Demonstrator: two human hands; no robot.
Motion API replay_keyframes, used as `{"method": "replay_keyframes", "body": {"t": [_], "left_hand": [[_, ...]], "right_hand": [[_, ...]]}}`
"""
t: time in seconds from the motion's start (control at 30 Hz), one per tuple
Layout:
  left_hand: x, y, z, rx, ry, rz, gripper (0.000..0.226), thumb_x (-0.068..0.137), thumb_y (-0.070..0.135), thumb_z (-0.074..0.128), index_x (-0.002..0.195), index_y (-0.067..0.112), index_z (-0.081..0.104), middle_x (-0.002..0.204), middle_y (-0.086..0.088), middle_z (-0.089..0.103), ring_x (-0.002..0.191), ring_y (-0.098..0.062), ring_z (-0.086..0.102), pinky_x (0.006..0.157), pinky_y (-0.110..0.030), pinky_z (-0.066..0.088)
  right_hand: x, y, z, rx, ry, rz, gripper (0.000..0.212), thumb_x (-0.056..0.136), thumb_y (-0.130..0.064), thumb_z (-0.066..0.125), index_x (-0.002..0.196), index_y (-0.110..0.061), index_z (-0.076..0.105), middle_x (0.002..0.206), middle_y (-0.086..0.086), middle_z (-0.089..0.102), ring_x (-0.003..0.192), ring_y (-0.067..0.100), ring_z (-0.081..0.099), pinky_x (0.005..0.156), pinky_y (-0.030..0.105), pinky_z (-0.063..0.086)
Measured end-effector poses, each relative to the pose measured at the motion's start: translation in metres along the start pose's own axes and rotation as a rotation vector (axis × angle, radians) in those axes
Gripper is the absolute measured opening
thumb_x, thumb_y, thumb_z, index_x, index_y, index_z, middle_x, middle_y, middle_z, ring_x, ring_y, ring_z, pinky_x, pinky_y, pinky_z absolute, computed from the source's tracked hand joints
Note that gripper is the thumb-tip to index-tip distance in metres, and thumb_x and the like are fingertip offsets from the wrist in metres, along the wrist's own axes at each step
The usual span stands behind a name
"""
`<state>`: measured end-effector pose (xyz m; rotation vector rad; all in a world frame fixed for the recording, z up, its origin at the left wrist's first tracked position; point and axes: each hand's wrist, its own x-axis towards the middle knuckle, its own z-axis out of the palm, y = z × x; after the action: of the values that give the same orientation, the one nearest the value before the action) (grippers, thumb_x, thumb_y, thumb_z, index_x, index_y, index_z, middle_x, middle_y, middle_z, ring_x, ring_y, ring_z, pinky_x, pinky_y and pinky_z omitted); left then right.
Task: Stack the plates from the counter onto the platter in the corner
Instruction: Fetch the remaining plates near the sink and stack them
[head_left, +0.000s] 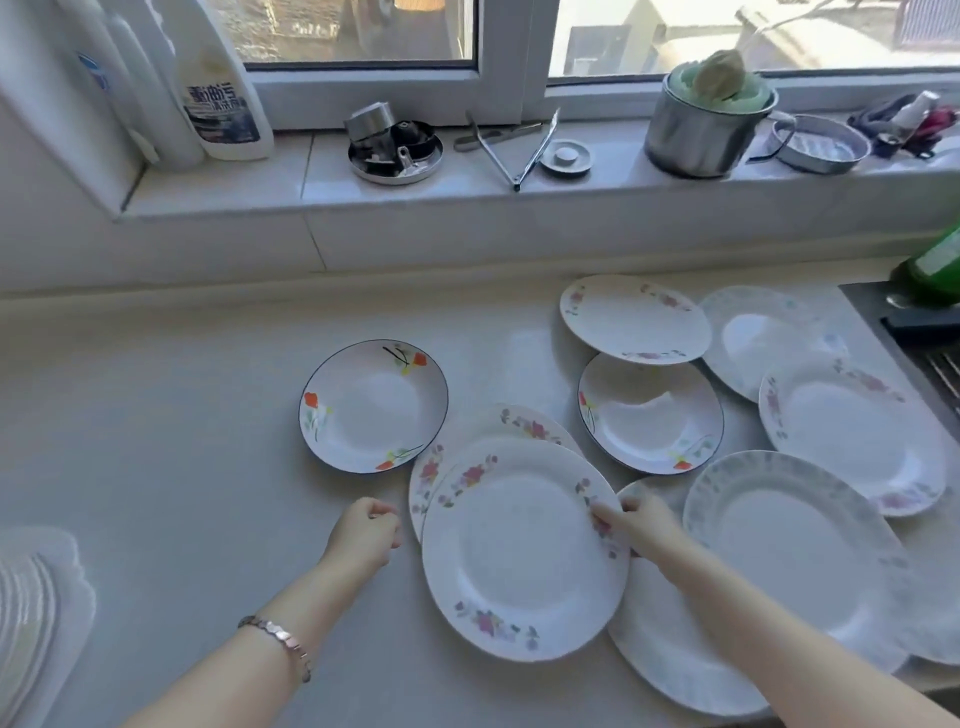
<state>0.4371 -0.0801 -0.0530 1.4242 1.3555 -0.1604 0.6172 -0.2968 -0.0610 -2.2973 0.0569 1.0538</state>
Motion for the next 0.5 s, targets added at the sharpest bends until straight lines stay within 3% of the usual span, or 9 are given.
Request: {"method": "replay_keyframes", "body": {"t": [0.13,0.23,0.37,0.5], "left_hand": [[0.011,-0.003,0.008,-0.007,0.013,-0.062,0.015,0.092,0.004,0.039,0.103,0.008,0.048,0.075,-0.003,0.053,0.076,-0.024,0.056,0.059,-0.025,0.040],[0.017,-0.002,0.022,-0.095,-0.030,-0.149,0.014,0.093,0.012,0.044,0.102,0.002,0.051,0.076,-0.008,0.056,0.070,-0.023,0.055,0.056,-0.025,0.042],[0.021,0.001,0.042,-0.346,-0.049,-0.241,0.021,0.094,0.025,0.052,0.098,0.006,0.057,0.085,-0.012,0.064,0.076,-0.026,0.061,0.057,-0.028,0.050],[0.021,0.000,0.054,-0.407,-0.021,-0.272,0.037,0.093,0.023,0.055,0.120,-0.003,0.055,0.104,-0.017,0.062,0.089,-0.029,0.060,0.075,-0.036,0.051]], "right_hand": [[0.006,0.008,-0.006,0.330,0.028,-0.004,0.025,0.085,-0.018,0.060,0.065,-0.013,0.046,0.062,0.003,0.049,0.052,0.016,0.045,0.047,0.023,0.033],[0.008,0.015,-0.015,0.493,0.131,-0.059,0.021,0.087,-0.012,0.058,0.068,-0.010,0.048,0.067,0.008,0.049,0.056,0.019,0.046,0.051,0.026,0.035],[0.001,0.016,-0.034,0.635,0.273,-0.141,0.028,0.088,-0.006,0.054,0.061,-0.009,0.045,0.043,-0.003,0.052,0.038,0.009,0.048,0.035,0.014,0.035],[-0.005,0.011,-0.052,0.665,0.385,-0.259,0.031,0.090,-0.008,0.054,0.061,-0.010,0.045,0.035,-0.012,0.052,0.030,-0.001,0.044,0.034,0.010,0.035]]}}
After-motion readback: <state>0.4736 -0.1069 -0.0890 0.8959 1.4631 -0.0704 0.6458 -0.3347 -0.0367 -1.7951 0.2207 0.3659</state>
